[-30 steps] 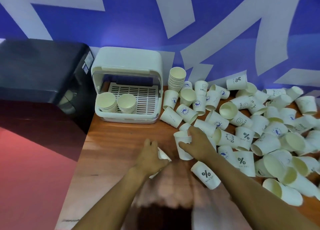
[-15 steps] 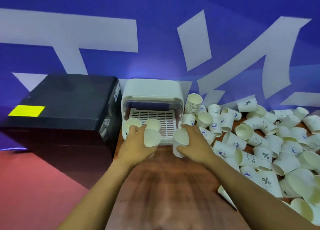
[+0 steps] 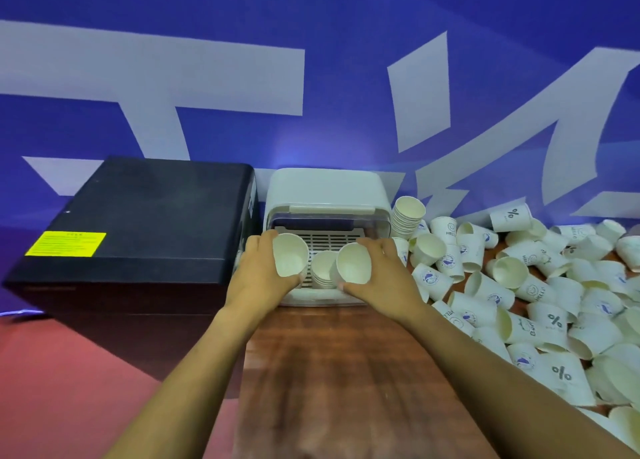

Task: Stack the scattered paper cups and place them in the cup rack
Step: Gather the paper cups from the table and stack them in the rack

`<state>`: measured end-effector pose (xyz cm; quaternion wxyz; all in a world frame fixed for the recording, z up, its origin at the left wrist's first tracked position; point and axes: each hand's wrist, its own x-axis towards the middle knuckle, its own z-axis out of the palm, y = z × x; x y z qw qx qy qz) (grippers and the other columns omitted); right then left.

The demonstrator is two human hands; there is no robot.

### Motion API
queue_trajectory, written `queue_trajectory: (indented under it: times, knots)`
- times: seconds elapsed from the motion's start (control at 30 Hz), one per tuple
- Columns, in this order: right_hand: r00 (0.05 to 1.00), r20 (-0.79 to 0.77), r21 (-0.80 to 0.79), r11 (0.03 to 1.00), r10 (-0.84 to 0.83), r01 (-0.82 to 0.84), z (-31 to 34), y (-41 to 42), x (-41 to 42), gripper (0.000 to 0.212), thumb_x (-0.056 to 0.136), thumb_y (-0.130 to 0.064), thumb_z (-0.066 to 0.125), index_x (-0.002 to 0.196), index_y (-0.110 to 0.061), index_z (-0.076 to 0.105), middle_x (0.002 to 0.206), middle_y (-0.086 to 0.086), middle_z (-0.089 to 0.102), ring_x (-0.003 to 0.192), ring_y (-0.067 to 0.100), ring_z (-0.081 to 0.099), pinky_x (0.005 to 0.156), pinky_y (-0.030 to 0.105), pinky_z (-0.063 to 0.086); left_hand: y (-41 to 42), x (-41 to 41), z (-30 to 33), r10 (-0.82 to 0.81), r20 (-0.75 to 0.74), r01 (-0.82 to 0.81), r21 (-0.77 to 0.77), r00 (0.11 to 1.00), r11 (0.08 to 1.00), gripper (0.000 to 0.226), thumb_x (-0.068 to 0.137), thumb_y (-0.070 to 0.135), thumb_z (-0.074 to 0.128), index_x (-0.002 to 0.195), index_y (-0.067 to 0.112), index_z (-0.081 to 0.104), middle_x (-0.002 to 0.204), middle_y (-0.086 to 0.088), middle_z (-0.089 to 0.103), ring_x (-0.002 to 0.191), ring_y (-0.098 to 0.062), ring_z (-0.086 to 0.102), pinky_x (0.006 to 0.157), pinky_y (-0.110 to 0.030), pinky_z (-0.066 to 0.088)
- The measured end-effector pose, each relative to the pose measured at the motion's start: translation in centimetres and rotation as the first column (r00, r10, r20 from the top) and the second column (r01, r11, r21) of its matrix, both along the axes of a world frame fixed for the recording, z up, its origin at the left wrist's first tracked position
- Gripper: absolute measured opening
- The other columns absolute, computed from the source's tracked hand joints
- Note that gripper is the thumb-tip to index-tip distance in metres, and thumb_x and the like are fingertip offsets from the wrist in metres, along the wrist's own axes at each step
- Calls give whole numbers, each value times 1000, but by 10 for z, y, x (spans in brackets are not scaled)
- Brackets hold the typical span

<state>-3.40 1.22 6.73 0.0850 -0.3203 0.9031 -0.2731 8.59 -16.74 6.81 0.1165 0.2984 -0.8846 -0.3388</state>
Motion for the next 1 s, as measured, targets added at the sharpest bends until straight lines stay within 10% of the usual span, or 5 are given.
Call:
queue_trajectory:
  times: [1.0]
  knots:
    - [972, 209, 239, 958, 111, -161, -72, -58, -42, 98, 73, -59, 68, 149, -30, 15, 151, -2, 28, 137, 21, 28, 110, 40, 32, -20, -46, -58, -57, 347, 32, 78, 936, 996, 88, 81, 38, 69, 148, 16, 18, 145, -6, 32, 129, -31, 34, 102, -41, 38]
